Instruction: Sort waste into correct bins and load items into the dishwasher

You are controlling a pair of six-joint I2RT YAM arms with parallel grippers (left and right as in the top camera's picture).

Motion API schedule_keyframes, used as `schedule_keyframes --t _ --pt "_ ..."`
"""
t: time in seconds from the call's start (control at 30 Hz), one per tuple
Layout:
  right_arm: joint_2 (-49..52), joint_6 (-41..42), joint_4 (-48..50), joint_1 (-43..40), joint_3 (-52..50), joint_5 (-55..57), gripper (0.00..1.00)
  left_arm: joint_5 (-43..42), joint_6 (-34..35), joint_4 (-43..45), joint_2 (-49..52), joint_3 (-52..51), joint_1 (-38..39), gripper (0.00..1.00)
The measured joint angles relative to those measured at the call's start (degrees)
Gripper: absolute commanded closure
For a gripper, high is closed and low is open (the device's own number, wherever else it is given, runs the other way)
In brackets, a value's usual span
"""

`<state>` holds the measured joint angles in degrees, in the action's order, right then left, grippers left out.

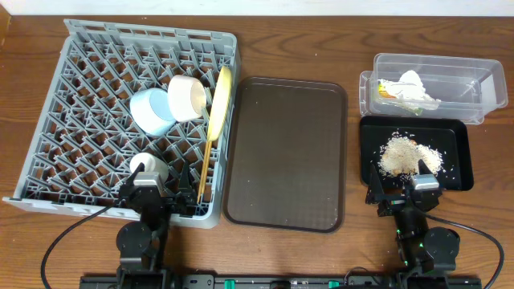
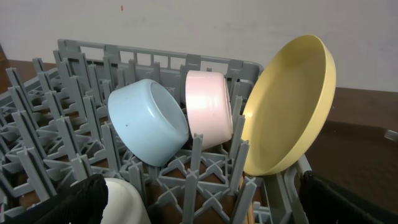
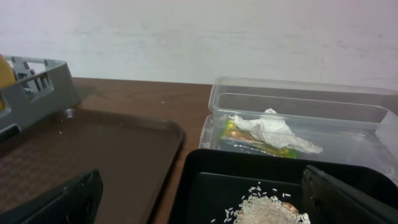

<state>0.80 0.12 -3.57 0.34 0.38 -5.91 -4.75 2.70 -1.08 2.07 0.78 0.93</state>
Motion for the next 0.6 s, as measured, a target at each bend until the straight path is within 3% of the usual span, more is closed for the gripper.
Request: schedule_keyframes --t 0.6 --pt "0.00 0.00 0.00 0.00 0.00 0.00 0.01 0.00 0.00 0.00 -1.38 0.00 0.00 0.02"
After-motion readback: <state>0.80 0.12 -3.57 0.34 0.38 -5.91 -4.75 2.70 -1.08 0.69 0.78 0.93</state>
